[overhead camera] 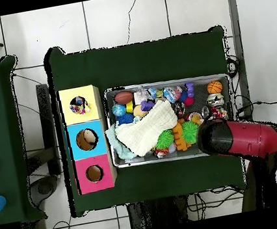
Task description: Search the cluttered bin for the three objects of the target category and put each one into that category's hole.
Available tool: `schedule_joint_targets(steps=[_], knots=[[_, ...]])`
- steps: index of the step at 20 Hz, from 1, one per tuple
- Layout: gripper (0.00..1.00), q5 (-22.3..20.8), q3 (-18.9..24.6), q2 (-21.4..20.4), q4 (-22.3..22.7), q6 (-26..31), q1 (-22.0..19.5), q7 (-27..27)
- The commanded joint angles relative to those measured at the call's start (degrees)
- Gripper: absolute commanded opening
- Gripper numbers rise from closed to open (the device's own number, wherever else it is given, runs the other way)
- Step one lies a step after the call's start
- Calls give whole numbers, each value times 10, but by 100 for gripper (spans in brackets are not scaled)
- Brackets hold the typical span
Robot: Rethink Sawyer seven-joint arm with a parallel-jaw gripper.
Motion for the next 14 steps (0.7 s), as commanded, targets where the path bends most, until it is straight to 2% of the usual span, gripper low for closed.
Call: schedule_joint_targets(steps=[1, 7, 14], knots=[[100, -28, 32, 70, 18, -71, -21, 32], [100, -24, 33, 93, 7, -86, -31, 24], [100, -28, 22, 100, 4, -96, -35, 20]])
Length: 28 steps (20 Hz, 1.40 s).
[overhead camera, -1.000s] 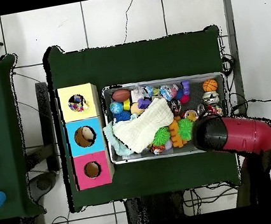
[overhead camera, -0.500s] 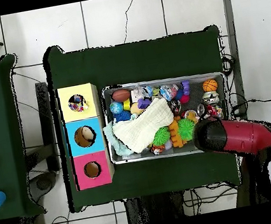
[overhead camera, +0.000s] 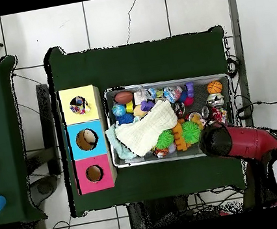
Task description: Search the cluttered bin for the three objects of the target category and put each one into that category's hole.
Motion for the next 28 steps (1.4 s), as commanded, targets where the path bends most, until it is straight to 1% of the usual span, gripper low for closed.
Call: schedule_joint_targets(steps=[1, 5, 8, 13, 17, 28], knots=[[100, -28, 20, 30, 9, -30, -8, 22], [100, -30, 14, 35, 17, -48, -8, 30], [100, -30, 14, 37, 16, -48, -10, 28], [100, -25, 2, 51, 5, -57, -9, 40], [100, -23, -4, 50, 5, -59, -6, 41], [100, -17, -9, 76, -6, -91, -21, 42]])
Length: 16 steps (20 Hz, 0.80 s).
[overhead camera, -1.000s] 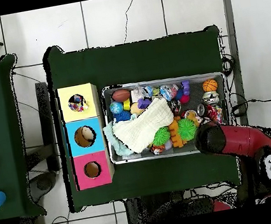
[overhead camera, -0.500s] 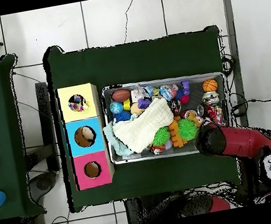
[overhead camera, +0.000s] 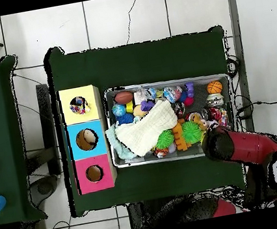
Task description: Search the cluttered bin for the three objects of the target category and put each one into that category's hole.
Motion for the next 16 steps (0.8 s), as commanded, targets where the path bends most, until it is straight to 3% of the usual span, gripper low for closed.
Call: schedule_joint_targets(steps=[1, 16], knots=[[100, -16, 19, 50, -7, -46, -19, 43], [100, -4, 20, 88, -15, -75, -23, 49]])
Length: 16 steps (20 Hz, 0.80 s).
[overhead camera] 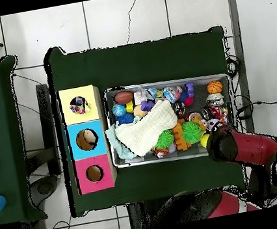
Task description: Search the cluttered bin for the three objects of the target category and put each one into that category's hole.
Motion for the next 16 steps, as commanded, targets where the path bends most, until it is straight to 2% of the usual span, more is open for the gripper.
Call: schedule_joint_targets(steps=[1, 13, 14, 16], knots=[[100, -4, 32, 70, -4, -27, -13, 49], [100, -5, 49, 82, -3, -25, -15, 42], [0, -7, 50, 83, -2, -28, -16, 42], [0, -5, 52, 82, 0, -33, -18, 44]])
